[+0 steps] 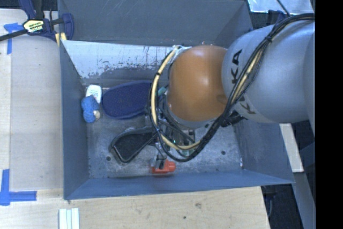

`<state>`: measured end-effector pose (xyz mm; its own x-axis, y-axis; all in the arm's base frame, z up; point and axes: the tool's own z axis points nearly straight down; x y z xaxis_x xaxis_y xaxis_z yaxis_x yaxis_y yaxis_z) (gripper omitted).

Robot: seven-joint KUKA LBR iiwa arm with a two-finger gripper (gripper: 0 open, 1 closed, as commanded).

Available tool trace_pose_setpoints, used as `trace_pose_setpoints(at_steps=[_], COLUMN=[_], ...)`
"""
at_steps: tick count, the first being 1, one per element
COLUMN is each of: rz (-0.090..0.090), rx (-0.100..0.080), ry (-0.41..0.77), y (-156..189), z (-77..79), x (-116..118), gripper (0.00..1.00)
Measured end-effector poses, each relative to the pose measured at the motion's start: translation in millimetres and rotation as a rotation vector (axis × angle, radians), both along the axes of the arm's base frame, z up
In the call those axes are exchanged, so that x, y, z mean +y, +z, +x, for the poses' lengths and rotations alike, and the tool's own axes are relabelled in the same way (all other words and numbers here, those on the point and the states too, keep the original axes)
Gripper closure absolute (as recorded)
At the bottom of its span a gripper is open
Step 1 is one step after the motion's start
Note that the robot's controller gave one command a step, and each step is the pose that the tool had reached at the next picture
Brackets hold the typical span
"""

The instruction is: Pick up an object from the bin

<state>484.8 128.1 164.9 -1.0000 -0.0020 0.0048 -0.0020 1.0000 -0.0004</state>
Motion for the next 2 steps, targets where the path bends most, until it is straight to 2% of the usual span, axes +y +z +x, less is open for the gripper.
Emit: trace_pose_setpoints(at_steps=[1,2], rz=[0.000,0.001], rx=[-0.004,-0.007], ry=[0.146,0.502], y=[-99,-95], z=[53.3,54.2], x=[-10,46], gripper=[0.00,0.00])
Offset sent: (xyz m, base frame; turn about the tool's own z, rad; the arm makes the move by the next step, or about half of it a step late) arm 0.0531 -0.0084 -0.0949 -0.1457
